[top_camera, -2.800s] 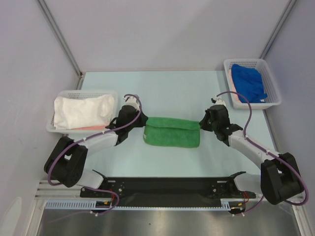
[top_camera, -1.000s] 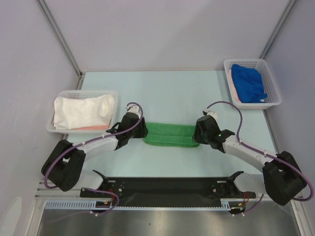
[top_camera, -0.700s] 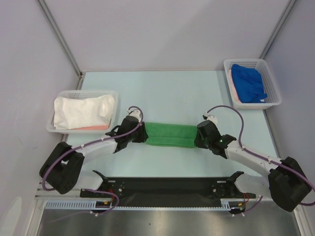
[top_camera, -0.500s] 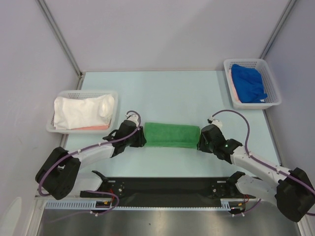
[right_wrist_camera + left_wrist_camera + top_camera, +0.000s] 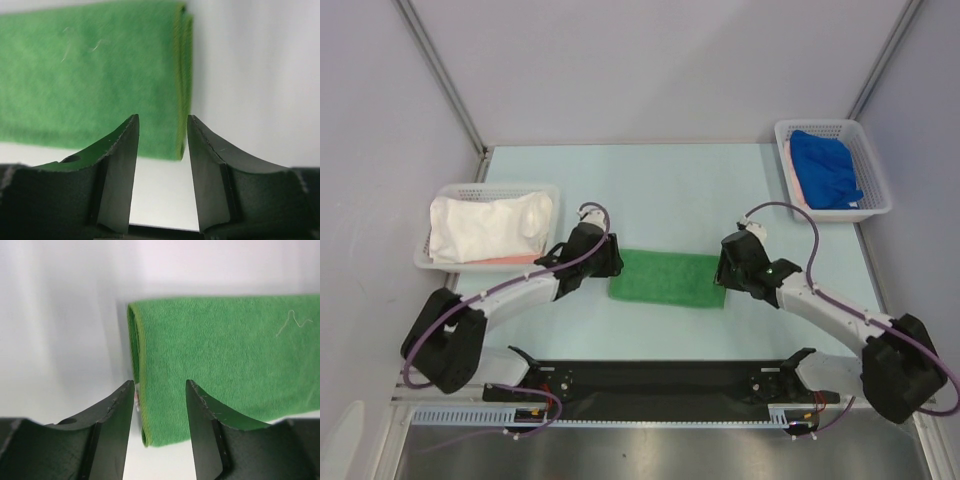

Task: Fold and stack the towels
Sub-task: Fold the towel

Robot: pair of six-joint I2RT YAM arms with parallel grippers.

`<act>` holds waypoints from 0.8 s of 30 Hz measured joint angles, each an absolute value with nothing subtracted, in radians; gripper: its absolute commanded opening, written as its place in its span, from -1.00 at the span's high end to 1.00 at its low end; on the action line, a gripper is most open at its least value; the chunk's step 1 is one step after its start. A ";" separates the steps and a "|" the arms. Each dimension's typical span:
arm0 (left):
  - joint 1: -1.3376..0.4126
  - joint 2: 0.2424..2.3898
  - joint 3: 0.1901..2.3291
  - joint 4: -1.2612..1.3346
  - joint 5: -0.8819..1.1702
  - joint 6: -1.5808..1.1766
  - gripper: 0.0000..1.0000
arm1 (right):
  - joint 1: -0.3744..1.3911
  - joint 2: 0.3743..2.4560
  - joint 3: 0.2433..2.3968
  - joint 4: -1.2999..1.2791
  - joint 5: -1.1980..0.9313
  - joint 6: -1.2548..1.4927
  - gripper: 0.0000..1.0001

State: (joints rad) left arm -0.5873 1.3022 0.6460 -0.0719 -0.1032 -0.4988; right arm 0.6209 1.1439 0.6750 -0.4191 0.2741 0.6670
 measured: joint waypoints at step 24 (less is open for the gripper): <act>-0.491 1.561 0.722 -0.013 0.058 -0.498 -0.29 | 0.430 1.541 0.788 -0.260 0.192 0.590 0.56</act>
